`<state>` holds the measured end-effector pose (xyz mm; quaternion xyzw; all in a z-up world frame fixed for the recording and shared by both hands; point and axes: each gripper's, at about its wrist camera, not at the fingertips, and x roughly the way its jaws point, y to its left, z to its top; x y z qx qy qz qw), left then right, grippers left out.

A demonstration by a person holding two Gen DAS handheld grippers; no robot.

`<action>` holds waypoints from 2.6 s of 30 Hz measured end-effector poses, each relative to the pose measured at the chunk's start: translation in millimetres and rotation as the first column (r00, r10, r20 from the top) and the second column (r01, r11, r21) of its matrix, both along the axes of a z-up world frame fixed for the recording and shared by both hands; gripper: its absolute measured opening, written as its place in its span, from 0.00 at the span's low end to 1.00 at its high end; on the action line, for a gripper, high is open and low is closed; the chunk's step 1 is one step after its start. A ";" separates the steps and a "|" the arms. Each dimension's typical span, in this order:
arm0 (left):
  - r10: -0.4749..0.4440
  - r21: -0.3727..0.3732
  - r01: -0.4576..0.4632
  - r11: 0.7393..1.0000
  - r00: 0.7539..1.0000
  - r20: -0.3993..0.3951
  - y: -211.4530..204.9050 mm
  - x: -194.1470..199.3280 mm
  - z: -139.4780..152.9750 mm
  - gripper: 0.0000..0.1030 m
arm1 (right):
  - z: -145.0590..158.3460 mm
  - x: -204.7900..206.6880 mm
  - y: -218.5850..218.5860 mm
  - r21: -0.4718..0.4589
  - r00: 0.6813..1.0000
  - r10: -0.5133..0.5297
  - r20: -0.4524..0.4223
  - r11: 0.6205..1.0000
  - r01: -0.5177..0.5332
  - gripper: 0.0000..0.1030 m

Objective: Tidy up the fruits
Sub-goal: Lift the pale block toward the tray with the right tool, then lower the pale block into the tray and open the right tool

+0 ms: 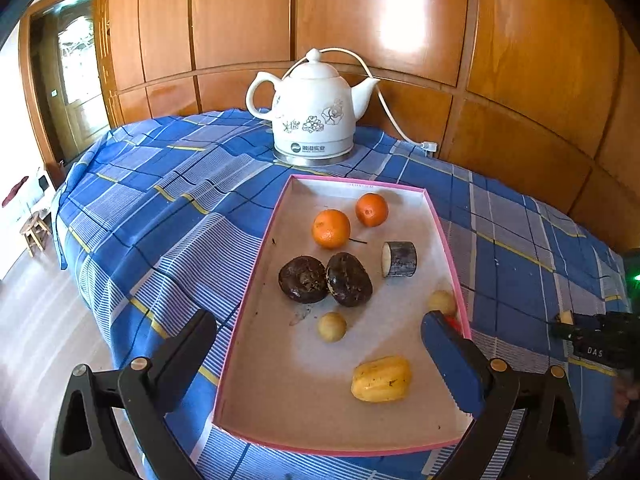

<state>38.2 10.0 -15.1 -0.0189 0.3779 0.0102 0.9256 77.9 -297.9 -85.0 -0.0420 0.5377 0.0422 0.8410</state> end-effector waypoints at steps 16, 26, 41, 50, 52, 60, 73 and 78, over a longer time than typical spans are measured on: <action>-0.024 -0.015 0.026 1.000 0.994 0.103 17.6 -20.7 -9.7 1.00 | 0.9 0.5 -0.6 0.004 1.000 0.004 0.007 1.000 -0.005 0.40; -0.005 -0.023 0.009 1.000 0.984 0.175 30.3 -30.0 -2.7 1.00 | 0.6 0.8 1.6 -0.009 1.000 0.000 0.011 1.000 0.000 0.39; 0.017 0.020 -0.021 1.000 0.982 0.186 37.7 -35.7 -5.3 1.00 | 56.4 -14.0 73.0 0.191 0.985 0.108 0.136 0.972 -0.133 0.39; 0.038 -0.005 -0.038 0.999 0.983 0.182 45.9 -36.6 -3.3 1.00 | 68.1 -12.7 152.2 0.233 0.952 0.250 0.175 0.929 -0.287 0.39; 0.042 -0.013 -0.040 0.999 0.983 0.177 48.6 -36.4 -4.4 1.00 | 68.0 -11.0 163.6 0.235 0.947 0.268 0.175 0.923 -0.305 0.39; 0.054 -0.034 -0.049 0.998 0.987 0.154 56.0 -34.0 -9.6 1.00 | 64.2 -3.1 192.4 0.248 0.938 0.310 0.158 0.907 -0.341 0.39; 0.101 -0.062 -0.094 0.994 0.988 0.117 74.6 -28.3 -18.1 1.00 | 21.5 40.0 214.1 0.245 0.956 0.289 0.046 0.925 -0.291 0.40; 0.100 -0.056 -0.094 0.994 0.988 0.117 74.0 -28.1 -18.8 1.00 | 24.2 33.2 205.2 0.260 0.957 0.285 0.061 0.921 -0.291 0.42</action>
